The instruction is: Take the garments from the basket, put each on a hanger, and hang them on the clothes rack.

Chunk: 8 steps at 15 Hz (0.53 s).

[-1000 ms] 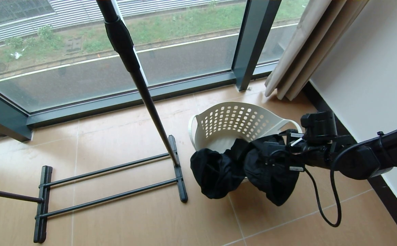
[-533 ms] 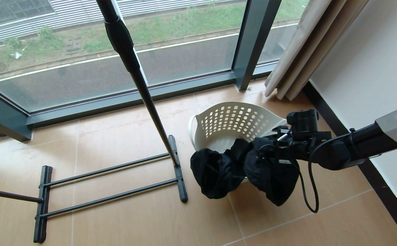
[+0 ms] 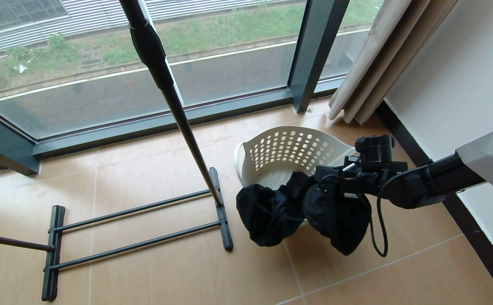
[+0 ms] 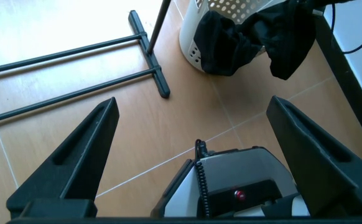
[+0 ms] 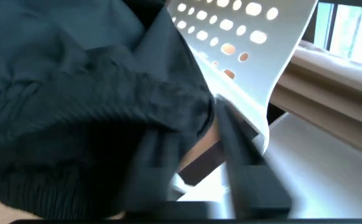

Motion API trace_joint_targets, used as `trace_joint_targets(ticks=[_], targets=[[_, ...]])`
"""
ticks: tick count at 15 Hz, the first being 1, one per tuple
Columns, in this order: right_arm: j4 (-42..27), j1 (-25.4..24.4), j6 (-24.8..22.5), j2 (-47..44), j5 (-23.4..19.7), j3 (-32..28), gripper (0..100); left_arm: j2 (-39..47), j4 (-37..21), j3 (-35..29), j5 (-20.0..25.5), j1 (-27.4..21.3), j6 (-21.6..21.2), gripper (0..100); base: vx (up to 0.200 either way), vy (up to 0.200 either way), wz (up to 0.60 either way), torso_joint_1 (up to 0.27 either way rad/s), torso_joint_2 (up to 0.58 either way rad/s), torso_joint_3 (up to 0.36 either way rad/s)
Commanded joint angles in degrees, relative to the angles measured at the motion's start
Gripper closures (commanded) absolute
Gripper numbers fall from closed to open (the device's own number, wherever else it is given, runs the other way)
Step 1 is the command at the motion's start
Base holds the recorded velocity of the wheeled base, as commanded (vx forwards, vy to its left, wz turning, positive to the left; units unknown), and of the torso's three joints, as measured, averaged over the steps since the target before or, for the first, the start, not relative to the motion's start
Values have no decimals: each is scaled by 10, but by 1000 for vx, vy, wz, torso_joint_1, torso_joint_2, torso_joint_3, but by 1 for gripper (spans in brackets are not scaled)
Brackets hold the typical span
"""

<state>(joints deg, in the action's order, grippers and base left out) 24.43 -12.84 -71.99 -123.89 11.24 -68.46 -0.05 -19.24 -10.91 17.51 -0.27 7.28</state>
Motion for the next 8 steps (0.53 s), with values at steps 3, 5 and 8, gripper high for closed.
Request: trace_joint_targets(ticks=[3,5,8], targets=[[-3,-7,54,180,0,119,100,0,0,0,1,0,1,0,0,0,0,0,0,0],[-6,-21,107,310,0,201,100,0,1,0,1,0,1,0,0,0,0,0,0,0],[-47,-41,183,458,0,287,100,0,0,-1,1,0,3,0,0,0,0,0,0,0]])
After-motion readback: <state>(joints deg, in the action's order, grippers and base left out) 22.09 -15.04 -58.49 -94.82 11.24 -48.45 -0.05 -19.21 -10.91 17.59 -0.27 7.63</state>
